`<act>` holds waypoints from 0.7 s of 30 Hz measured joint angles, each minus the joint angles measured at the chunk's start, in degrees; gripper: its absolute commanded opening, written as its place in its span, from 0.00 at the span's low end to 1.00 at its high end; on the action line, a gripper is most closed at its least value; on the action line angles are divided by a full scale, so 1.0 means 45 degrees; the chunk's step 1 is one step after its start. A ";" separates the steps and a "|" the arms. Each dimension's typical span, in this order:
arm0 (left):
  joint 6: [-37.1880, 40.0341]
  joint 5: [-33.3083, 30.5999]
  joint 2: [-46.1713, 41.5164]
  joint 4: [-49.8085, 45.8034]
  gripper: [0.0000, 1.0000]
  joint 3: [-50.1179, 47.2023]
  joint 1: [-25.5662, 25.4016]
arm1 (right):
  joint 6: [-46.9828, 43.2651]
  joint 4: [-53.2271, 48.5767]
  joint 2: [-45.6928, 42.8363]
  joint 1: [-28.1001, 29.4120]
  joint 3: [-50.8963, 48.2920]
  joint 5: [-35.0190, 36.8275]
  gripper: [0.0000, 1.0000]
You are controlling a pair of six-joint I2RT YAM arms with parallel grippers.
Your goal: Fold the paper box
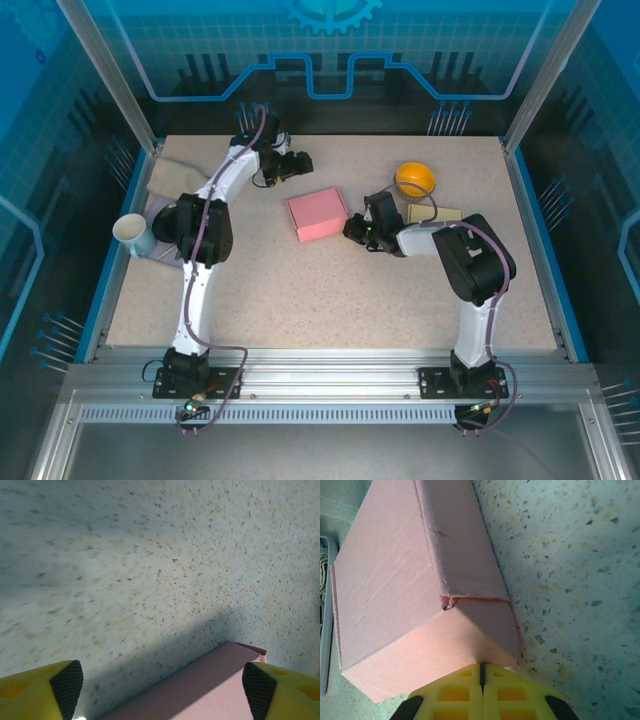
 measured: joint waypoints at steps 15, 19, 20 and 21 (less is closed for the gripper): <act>0.0029 0.1962 -0.1049 0.2399 0.75 -0.3993 -0.1025 | -0.0267 -0.0058 0.0942 -0.0359 0.0821 -0.1088 0.03; -0.0306 0.1846 -0.1841 0.3536 0.74 -0.5751 -0.1341 | -0.0306 0.0010 0.1209 -0.0627 0.1083 -0.1987 0.04; -0.0427 0.1817 -0.2025 0.3847 0.74 -0.6101 -0.1341 | -0.0350 0.0024 0.1297 -0.0670 0.1185 -0.2191 0.03; -0.0612 0.1744 -0.2152 0.4080 0.74 -0.6382 -0.1355 | -0.0384 -0.0015 0.1409 -0.0719 0.1336 -0.2453 0.04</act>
